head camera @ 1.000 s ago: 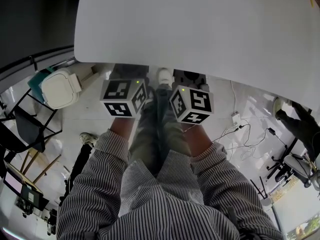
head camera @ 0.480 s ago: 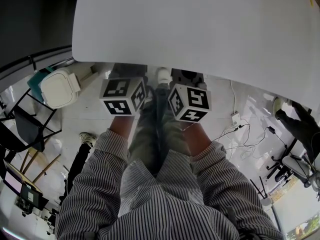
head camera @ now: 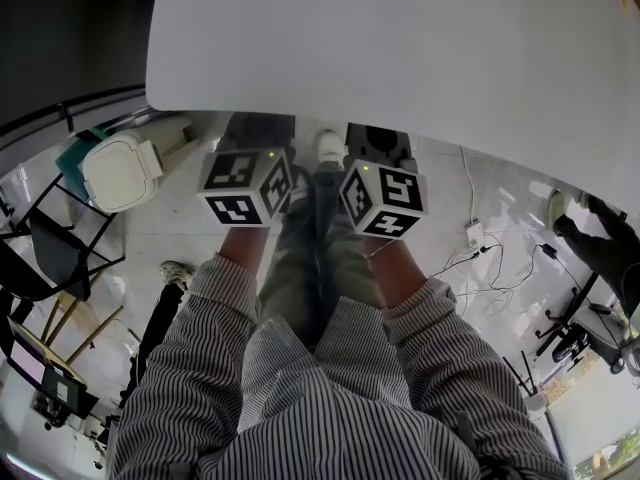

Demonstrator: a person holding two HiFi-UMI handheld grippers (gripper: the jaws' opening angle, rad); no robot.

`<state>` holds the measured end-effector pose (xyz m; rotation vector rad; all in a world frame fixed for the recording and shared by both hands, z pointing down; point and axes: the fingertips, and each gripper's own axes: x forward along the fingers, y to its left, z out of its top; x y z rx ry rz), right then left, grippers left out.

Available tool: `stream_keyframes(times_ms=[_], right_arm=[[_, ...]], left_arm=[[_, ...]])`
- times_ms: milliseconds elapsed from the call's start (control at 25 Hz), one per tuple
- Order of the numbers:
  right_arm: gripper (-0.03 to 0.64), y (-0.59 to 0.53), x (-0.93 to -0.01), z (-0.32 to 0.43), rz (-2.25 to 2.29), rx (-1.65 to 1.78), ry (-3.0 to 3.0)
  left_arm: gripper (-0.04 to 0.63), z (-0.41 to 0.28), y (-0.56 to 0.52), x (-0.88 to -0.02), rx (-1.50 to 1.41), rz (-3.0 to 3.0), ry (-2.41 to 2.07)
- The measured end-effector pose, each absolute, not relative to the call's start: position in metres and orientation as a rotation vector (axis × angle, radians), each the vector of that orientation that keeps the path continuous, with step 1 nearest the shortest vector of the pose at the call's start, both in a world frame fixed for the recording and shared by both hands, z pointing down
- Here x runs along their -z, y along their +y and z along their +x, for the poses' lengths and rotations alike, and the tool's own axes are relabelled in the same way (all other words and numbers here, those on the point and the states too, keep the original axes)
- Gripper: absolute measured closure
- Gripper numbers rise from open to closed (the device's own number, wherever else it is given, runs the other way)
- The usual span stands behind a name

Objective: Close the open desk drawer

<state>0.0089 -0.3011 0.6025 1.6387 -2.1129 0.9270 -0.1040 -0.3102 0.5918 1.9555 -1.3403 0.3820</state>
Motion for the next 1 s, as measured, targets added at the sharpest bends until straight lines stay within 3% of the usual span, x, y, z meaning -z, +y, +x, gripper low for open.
stream_keyframes(times_ms=[440,1000], right_arm=[[0.601,-0.275,-0.576,-0.008,1.591,-0.910,-2.194],[0.601,-0.221,-0.473,-0.033,1.595,-0.805,-2.345]], left_arm=[[0.583,-0.111,-0.284,-0.568,-0.391,1.994,-1.348],[0.583,-0.120,-0.226,-0.477,-0.293,2.141,-1.297]])
